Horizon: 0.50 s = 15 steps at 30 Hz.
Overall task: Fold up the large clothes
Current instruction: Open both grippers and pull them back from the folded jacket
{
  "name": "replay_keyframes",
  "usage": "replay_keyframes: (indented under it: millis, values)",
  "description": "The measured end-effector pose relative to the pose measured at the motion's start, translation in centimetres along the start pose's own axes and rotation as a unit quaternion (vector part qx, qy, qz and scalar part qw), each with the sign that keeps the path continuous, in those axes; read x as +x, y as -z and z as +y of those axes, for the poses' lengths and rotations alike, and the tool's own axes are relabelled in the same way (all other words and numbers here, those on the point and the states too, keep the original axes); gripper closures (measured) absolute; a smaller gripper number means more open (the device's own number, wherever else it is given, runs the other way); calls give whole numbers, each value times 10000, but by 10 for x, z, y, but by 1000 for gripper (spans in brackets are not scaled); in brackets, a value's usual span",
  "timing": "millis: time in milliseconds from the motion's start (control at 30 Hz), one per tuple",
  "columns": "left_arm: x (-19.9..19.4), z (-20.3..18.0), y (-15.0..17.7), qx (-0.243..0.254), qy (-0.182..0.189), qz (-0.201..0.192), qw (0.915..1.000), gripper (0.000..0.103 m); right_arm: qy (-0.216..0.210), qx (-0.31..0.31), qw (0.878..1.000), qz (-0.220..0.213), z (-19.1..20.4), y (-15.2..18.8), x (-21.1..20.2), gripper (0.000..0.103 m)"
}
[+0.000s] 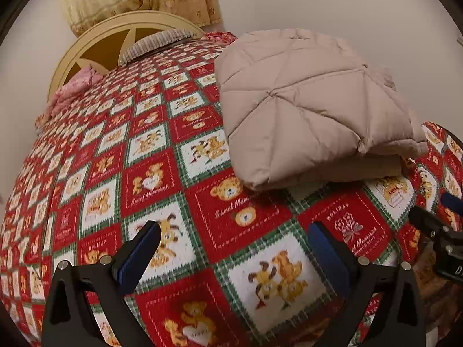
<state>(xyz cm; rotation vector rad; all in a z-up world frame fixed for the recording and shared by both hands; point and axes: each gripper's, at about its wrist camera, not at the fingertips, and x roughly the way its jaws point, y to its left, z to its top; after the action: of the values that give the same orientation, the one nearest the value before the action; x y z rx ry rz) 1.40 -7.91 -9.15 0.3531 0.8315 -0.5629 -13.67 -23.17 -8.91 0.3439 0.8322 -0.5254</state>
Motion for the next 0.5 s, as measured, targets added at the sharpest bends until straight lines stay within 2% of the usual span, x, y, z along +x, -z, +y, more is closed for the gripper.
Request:
replay_keyframes:
  millis: [133,333,500]
  values:
    - [-5,1,8,17,-217,306,9993,1,-82,-16,9997,227,3,10,-5,2]
    - [-24,-2,15,87,-91,313,9994,1,-310,76,9983,493,6,16,-26,2]
    - [-46,-9,15,255,60,212,9994,1,-383,-78,9987,316,10,9,-55,2]
